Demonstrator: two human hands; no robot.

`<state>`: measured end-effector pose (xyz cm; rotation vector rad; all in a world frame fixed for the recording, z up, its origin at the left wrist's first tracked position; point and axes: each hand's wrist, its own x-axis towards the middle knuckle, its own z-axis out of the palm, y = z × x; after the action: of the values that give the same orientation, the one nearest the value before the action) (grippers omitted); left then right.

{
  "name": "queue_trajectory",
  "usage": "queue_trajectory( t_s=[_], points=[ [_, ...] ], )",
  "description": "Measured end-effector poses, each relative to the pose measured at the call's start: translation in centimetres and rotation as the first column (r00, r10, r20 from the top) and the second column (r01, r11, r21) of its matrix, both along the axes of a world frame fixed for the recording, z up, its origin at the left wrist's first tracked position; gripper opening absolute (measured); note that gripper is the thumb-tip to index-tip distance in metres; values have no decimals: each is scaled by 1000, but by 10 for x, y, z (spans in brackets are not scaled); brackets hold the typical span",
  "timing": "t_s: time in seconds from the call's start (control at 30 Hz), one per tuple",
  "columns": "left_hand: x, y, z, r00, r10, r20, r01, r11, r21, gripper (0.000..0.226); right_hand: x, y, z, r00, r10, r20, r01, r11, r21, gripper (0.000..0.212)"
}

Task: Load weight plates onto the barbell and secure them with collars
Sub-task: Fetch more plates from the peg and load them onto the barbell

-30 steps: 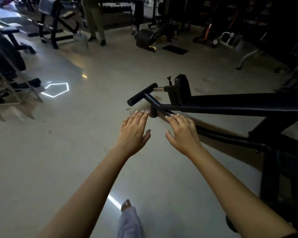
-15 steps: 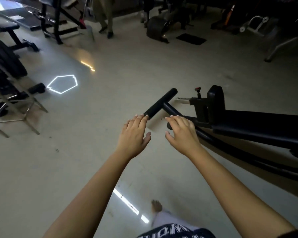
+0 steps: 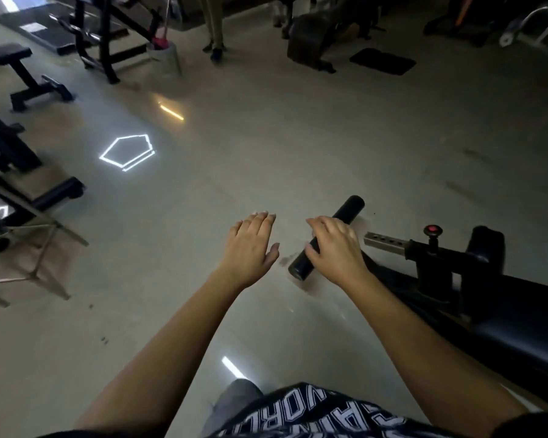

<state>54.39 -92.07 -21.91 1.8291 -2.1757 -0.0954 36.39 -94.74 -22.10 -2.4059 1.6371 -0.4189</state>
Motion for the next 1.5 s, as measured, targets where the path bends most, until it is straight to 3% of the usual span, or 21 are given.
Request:
queue_trajectory(
  t_s=[0.3,0.7,1.3,1.5],
  points=[
    [51,-249,-12,977,-207,58,208,978,-20,55,51,-213,-27,986,-167,7,166,981,-100,43],
    [36,-570,-2,821,-562,102,565,825,-2,54,48,-469,-16,847,-529,46,529,831,-171,44],
    [-226,-957,28,620,-780,87,784,610,-114,57,-183,-802,14,614,-788,40,746,563,-355,45],
    [-356,-1065,18,500,-865,48,861,491,-130,53,-293,-897,10,482,-876,21,811,437,-390,46]
  ],
)
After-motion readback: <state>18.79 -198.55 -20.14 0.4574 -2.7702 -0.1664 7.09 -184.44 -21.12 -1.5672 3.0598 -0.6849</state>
